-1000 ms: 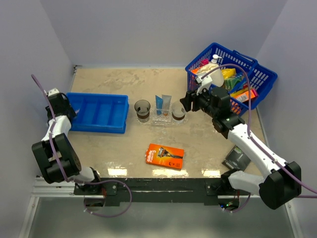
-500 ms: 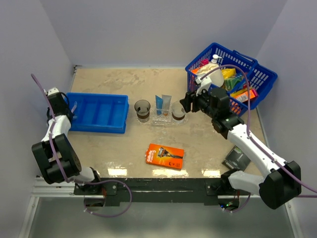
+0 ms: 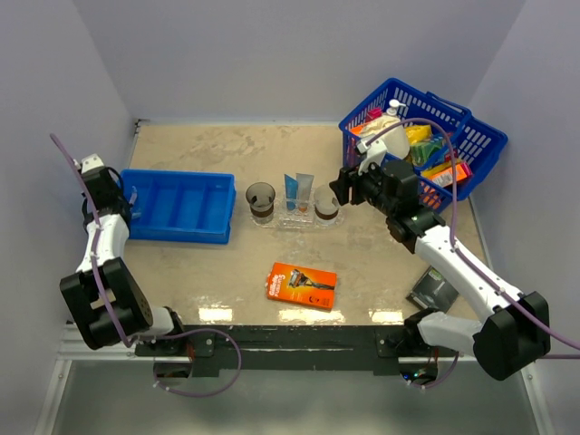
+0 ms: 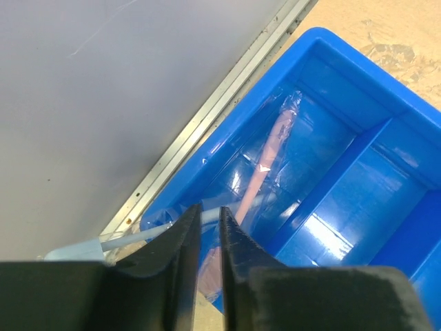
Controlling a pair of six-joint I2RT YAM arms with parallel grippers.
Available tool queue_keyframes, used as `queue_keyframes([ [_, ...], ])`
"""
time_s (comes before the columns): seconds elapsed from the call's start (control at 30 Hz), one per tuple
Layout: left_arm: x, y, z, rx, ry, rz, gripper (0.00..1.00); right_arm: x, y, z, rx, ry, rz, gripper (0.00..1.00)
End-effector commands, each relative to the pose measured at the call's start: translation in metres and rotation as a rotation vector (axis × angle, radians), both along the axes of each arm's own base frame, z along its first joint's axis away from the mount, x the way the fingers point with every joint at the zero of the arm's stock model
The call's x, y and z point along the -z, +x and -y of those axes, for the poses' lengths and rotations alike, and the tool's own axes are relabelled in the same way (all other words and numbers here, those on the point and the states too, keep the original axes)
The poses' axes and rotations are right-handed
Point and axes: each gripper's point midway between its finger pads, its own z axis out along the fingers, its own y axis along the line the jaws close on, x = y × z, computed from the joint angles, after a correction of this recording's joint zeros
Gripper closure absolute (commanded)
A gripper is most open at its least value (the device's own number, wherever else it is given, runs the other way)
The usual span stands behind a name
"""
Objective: Prepare toiletry sets of a toothbrush and toothpaste on the tray
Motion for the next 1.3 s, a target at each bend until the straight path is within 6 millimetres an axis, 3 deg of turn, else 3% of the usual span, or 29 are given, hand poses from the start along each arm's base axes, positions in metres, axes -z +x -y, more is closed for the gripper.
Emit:
queue_keyframes([
  [0.0,-0.002,0.002,0.005,0.029,0.007,0.002,0.68,-0.005,0.003,0.0,0.004,0.001,0.03,0.39],
  [0.17,0.007,0.003,0.01,0.049,0.045,-0.074,0.46,-0.006,0.002,-0.002,0.001,0.001,0.032,0.38],
  [0.53,0.036,0.001,0.011,0.05,0.01,-0.185,0.46,-0.007,0.001,-0.004,0.0,-0.001,0.042,0.38],
  [0.8,0.035,0.001,0.013,0.048,0.03,-0.196,0.56,-0.008,0.0,-0.005,-0.003,-0.001,0.044,0.38],
  [0.93,0.028,0.003,0.014,0.048,0.038,-0.173,0.69,-0.008,0.0,-0.005,-0.004,0.001,0.044,0.38],
  [1.13,0.004,0.003,0.014,0.036,0.064,-0.104,0.82,-0.011,0.001,-0.006,-0.006,-0.007,0.044,0.38],
  [1.27,-0.017,0.003,0.016,0.04,0.079,-0.044,0.84,-0.013,0.003,-0.005,-0.006,-0.018,0.04,0.38],
])
